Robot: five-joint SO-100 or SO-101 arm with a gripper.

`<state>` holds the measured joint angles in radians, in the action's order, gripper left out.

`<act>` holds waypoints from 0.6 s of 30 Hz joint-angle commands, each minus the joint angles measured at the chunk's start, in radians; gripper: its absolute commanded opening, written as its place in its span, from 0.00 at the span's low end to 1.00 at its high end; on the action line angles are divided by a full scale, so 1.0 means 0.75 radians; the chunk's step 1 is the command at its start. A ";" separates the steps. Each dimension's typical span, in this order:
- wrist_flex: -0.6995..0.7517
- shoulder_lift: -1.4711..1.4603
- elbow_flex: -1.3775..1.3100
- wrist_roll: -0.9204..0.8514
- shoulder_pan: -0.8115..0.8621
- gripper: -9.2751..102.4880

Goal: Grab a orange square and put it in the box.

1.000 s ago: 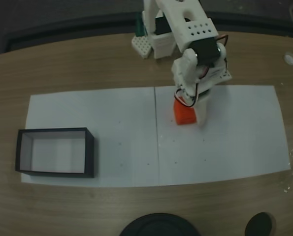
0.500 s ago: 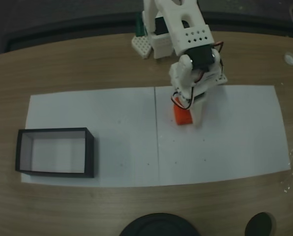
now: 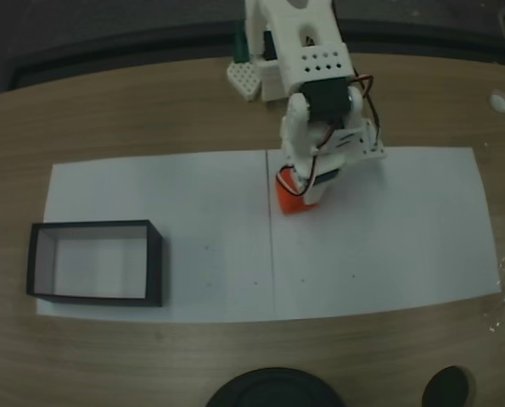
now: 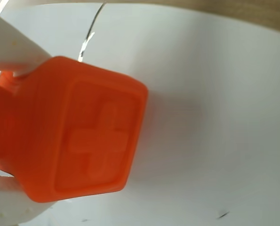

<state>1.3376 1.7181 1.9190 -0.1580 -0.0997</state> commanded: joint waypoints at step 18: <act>0.016 -0.196 -1.186 -0.088 1.074 0.13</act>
<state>1.3652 1.5785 1.1137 -0.2286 0.7010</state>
